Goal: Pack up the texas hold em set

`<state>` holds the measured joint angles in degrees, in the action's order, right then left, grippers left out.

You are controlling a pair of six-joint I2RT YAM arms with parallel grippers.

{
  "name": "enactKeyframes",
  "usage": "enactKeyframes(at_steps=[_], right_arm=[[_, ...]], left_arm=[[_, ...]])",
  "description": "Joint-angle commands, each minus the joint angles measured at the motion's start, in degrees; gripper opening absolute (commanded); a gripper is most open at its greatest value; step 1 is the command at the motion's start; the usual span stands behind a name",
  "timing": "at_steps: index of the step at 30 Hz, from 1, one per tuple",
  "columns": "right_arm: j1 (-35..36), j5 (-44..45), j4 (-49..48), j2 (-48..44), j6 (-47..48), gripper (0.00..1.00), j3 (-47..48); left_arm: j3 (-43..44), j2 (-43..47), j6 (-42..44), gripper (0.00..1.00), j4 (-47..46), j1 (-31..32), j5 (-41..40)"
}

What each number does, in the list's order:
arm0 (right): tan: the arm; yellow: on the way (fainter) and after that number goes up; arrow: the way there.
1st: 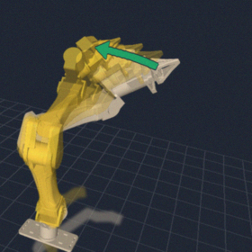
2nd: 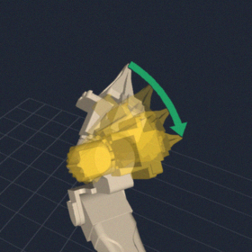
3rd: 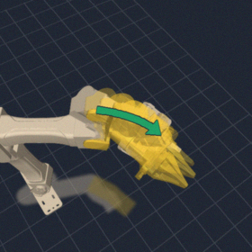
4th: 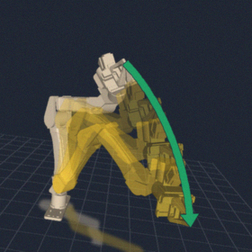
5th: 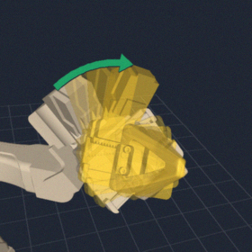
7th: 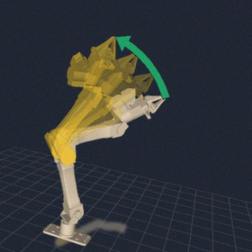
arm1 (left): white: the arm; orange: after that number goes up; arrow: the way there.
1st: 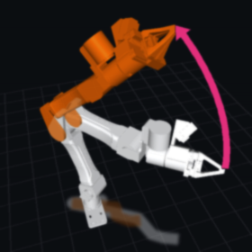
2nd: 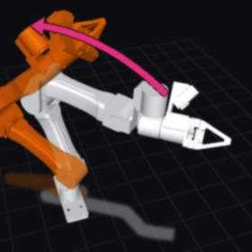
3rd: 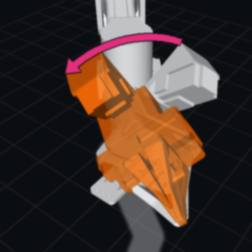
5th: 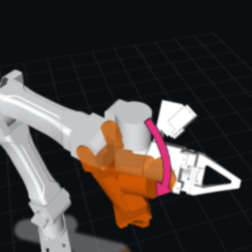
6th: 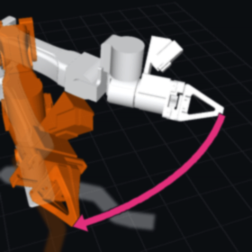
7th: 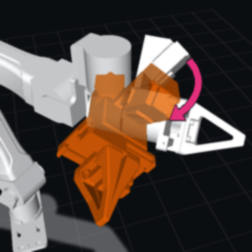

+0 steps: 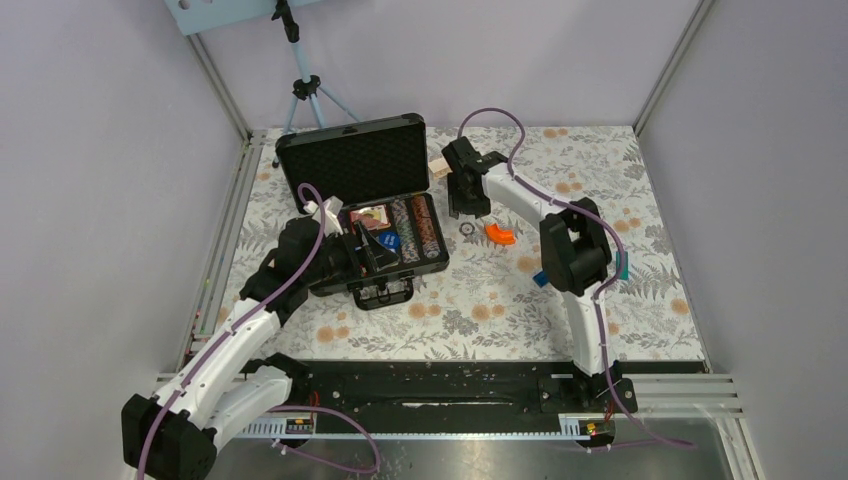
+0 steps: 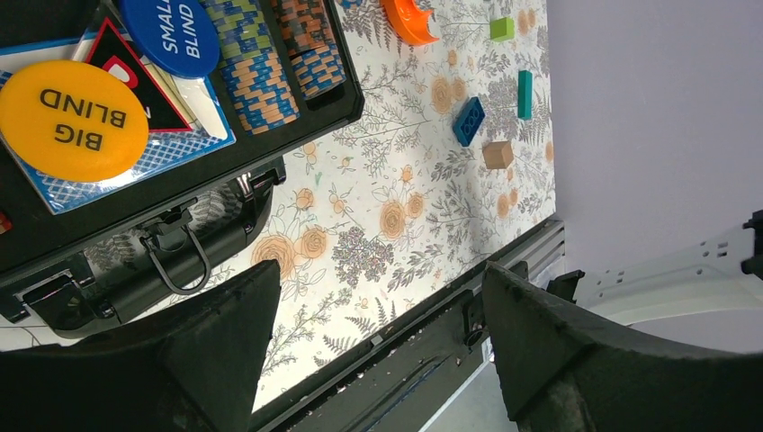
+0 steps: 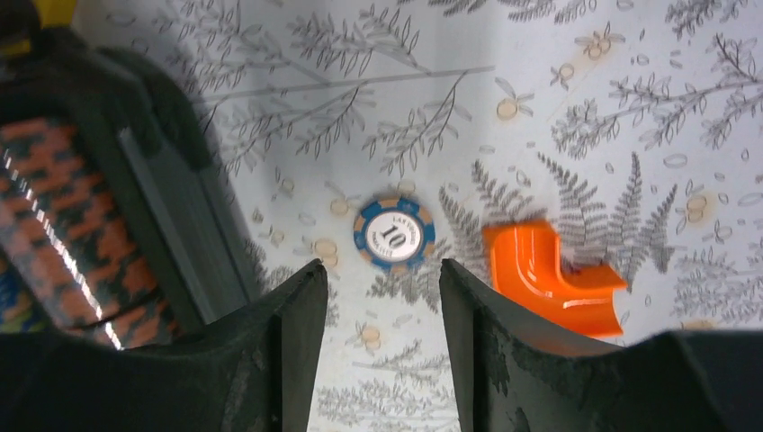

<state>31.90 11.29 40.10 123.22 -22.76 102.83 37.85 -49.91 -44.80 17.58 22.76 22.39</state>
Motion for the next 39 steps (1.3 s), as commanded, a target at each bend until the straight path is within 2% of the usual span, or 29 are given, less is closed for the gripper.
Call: enactKeyframes(at_steps=[1,9,20,25,35,39], right_arm=[[-1.5,-1.6,0.6,4.1,1.2,0.56,5.5],[-1.9,-1.1,5.2,9.9,1.5,0.57,10.1],[-1.8,0.4,7.8,12.4,2.1,0.49,11.7],[-1.8,-0.8,7.5,10.7,2.2,0.48,8.2],[-1.7,-5.1,2.2,3.1,1.1,0.44,-5.2],[-0.8,-4.1,1.4,-0.7,0.7,0.43,-11.4]], left_arm=[[0.8,0.9,1.2,0.82,-0.8,-0.4,-1.3],[0.6,0.4,1.3,0.82,-1.2,-0.4,-1.3],[0.6,0.5,1.5,0.82,-0.9,-0.5,-0.9],[0.3,0.7,1.5,0.82,-1.1,-0.5,-1.0],[-0.1,1.2,1.6,0.82,-0.8,-0.5,-0.9],[-0.5,1.6,1.5,0.82,-0.7,-0.5,-0.9]])
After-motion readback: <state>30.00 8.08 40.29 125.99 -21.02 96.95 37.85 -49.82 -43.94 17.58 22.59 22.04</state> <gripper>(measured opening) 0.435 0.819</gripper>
